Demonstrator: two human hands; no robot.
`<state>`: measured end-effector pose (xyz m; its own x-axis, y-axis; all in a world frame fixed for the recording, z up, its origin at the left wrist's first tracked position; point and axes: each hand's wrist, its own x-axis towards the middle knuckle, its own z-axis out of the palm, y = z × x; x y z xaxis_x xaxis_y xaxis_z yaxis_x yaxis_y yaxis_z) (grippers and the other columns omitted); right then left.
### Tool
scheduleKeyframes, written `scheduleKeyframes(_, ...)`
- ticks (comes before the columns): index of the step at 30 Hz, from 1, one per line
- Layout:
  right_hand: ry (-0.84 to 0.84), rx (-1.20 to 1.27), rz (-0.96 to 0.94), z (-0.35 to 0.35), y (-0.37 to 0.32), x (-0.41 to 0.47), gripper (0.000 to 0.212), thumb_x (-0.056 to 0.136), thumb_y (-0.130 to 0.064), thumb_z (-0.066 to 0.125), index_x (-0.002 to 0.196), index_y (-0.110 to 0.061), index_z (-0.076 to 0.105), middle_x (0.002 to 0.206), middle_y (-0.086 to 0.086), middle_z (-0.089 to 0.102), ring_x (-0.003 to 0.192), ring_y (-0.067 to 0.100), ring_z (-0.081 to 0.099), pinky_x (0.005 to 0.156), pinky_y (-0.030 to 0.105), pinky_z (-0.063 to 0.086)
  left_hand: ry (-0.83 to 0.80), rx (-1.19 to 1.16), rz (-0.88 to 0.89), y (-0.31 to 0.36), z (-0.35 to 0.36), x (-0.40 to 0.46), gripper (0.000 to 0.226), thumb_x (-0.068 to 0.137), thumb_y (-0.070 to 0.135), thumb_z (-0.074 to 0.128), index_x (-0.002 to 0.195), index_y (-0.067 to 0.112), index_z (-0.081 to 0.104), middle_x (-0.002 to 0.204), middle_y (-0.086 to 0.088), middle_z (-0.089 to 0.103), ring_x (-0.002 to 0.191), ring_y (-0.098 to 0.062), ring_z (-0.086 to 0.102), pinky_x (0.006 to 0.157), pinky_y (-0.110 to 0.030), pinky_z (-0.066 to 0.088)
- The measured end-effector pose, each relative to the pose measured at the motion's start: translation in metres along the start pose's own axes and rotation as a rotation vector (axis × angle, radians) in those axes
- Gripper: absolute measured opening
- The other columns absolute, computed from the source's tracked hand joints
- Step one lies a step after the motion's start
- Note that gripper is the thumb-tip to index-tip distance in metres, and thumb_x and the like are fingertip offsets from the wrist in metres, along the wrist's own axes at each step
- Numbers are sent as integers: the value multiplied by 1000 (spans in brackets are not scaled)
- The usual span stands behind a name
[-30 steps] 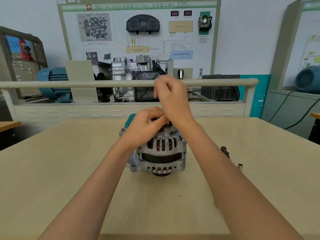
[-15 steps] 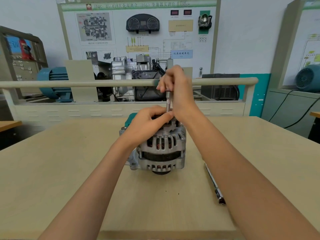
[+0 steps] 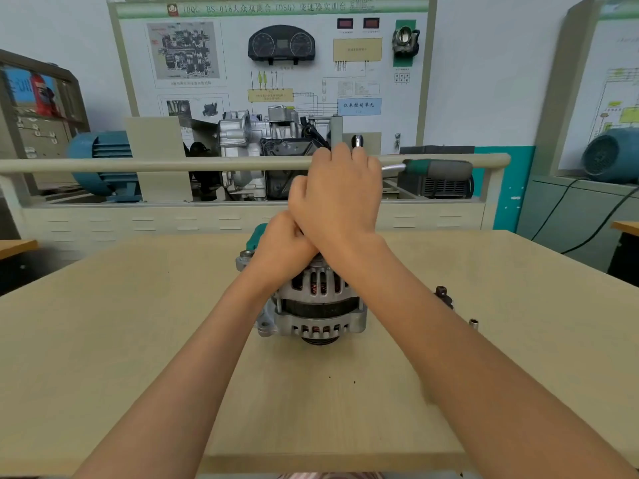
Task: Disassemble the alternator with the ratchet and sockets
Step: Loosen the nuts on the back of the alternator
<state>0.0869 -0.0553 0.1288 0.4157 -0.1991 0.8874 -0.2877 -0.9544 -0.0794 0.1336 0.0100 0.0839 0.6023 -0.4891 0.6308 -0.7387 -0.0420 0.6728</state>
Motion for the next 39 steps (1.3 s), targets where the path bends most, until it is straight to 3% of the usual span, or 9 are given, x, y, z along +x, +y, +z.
scheduleKeyframes(6,-5,1089,220,1,8,11,47,86,-19,44,42,-15,30,42,-1,30,48,16,32,53,27,30,-109,52,-44,5,1,2,26,82,33,52,63,21,65,65,-5,66,68,-21,60,70,-41,45)
scheduleKeyframes(11,-195,1603,354,1,20,21,57,93,-8,34,36,-12,35,38,1,43,50,12,46,71,25,45,-139,52,-85,10,2,4,33,74,45,48,53,21,56,59,10,49,62,-10,43,71,-34,36)
scheduleKeyframes(14,-93,1453,310,2,16,11,52,95,-10,36,43,-10,41,48,3,44,53,8,46,67,22,42,-113,68,-34,8,2,4,31,75,38,49,49,22,43,51,9,40,55,-9,36,63,-32,29)
scheduleKeyframes(18,159,629,100,8,10,-4,25,87,-18,44,65,-10,51,69,0,48,73,16,42,73,28,32,-69,87,1,5,3,7,26,68,29,46,66,5,56,61,-14,57,63,-14,47,58,-39,40)
scheduleKeyframes(21,89,131,63,7,3,-4,27,86,-29,42,90,-11,62,92,3,58,90,21,47,87,30,28,-57,80,9,2,2,6,8,69,27,44,69,22,50,65,2,55,63,-7,46,58,-31,39)
scheduleKeyframes(23,85,183,62,6,1,-1,27,87,-30,42,82,-12,62,89,3,58,90,22,48,86,31,29,-40,91,7,1,2,6,7,69,27,44,64,22,45,61,5,51,60,-8,43,60,-29,37)
scheduleKeyframes(28,-1,1081,246,-1,8,10,48,88,-12,48,43,-13,31,45,-2,32,52,15,32,53,26,27,-80,84,15,1,3,4,26,74,35,47,50,25,47,45,11,45,52,-8,38,61,-33,30)
scheduleKeyframes(34,-234,1617,412,-7,19,19,49,89,-8,39,41,-13,35,43,1,46,60,16,47,76,25,43,-116,47,45,4,0,1,29,84,39,49,58,28,56,55,13,46,60,-5,42,66,-33,32)
scheduleKeyframes(39,-25,1072,221,0,17,4,34,88,-10,45,54,-9,42,58,-1,42,63,13,41,63,24,33,-97,30,71,2,1,0,23,84,27,54,66,15,61,62,-6,61,63,-26,51,64,-38,39)
